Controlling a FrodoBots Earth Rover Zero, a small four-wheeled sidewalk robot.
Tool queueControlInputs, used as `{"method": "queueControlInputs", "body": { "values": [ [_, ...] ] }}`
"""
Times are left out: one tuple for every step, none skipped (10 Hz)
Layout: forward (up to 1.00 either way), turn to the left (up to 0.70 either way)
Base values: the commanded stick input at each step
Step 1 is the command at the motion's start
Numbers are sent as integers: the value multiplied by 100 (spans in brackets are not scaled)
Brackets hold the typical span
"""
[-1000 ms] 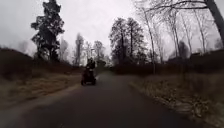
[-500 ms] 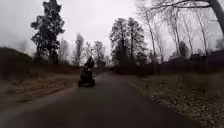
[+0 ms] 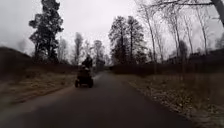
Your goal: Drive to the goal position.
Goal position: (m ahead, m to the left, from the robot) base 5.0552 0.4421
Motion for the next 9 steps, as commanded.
{"method": "queueControlInputs", "body": {
  "values": [
    [45,0],
    [45,0],
    [45,0],
    [45,0],
    [45,0],
    [45,0],
    [45,0],
    [45,0],
    [45,0]
  ]
}}
